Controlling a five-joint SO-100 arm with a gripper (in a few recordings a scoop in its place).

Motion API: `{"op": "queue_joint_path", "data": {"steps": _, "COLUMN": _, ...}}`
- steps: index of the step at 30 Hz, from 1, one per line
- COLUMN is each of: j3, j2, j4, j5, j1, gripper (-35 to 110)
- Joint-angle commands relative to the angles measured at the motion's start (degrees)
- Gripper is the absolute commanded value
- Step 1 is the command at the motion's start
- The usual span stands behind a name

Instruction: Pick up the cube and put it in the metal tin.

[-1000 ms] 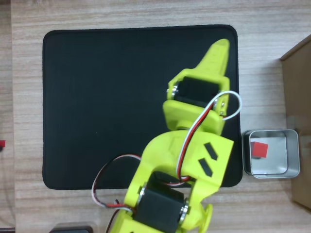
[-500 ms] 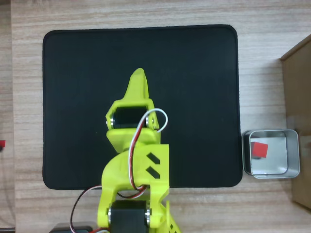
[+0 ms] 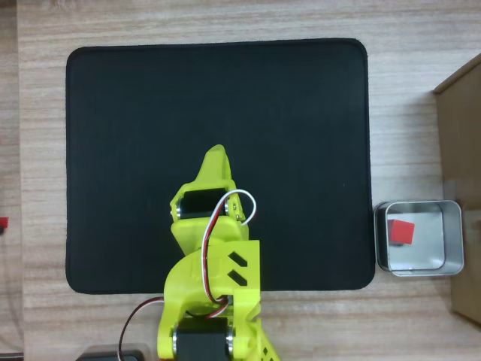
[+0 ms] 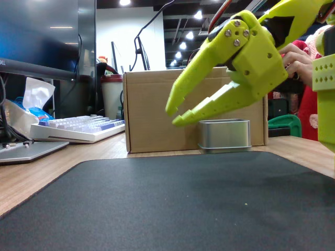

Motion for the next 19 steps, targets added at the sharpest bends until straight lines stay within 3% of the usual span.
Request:
{"op": "queue_joint_path", "data": {"steps": 1, "j3": 0.7, "j2": 1.5, "j4": 2.2, "j5": -1.2, "j1": -0.6, "gripper": 0}}
{"op": "queue_joint_path", "data": {"steps": 19, "j3": 0.7, "j2": 1.5, "j4": 3.8, "j5": -1.2, "j1": -0.4, "gripper": 0}}
